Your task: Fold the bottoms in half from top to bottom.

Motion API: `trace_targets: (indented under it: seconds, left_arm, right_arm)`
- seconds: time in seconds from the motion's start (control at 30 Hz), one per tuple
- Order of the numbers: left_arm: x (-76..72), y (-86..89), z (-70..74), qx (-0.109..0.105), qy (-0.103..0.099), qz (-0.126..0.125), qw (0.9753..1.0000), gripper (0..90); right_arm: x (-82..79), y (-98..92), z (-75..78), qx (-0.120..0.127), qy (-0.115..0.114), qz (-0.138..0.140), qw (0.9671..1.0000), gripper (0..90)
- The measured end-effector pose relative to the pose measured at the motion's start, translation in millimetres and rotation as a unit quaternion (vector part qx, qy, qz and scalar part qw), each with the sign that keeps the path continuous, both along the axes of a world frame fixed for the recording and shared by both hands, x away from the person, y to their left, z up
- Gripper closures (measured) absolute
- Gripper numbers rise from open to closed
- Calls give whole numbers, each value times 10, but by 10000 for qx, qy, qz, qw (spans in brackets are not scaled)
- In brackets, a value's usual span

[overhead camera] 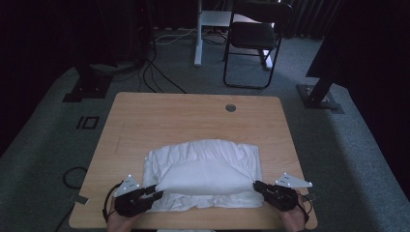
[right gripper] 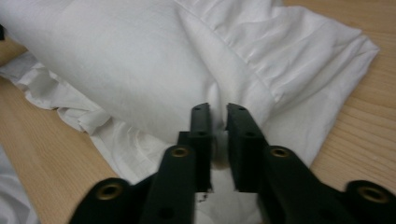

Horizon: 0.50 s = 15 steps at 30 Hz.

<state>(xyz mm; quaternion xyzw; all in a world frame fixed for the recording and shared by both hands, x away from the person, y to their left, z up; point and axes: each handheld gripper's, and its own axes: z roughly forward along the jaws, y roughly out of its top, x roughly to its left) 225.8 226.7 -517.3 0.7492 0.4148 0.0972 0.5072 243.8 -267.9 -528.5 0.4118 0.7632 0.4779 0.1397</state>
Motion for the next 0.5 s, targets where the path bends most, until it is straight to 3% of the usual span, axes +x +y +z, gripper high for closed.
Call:
trace_targets:
  seconds: [0.03, 0.13, 0.2, 0.27, 0.37, 0.43, 0.5]
  left_arm:
    - [8, 24, 49, -162, -111, 81, 9998, 555]
    - [108, -23, 252, -212, -352, 228, 9989, 508]
    - [223, -146, 404, -162, -496, 227, 9984, 498]
    - [362, -329, 545, -136, -495, 308, 9982, 491]
    - [563, -689, 691, -125, -481, 238, 9985, 494]
    - [692, -954, 701, 97, -430, 190, 9988, 495]
    - [793, -1183, 584, 403, -279, 158, 9987, 517]
  right_arm:
    - [0, -27, 26, 102, -64, -79, 9999, 630]
    - [56, -54, 193, 409, -379, -261, 9981, 492]
    - [141, 41, 338, 430, -571, -259, 9971, 457]
    - [263, 224, 466, 452, -699, -237, 9962, 434]
    - [505, 601, 558, 363, -737, -300, 9962, 436]
    - [678, 860, 558, 268, -725, -288, 9966, 440]
    - [837, 1082, 502, 67, -602, -314, 9977, 440]
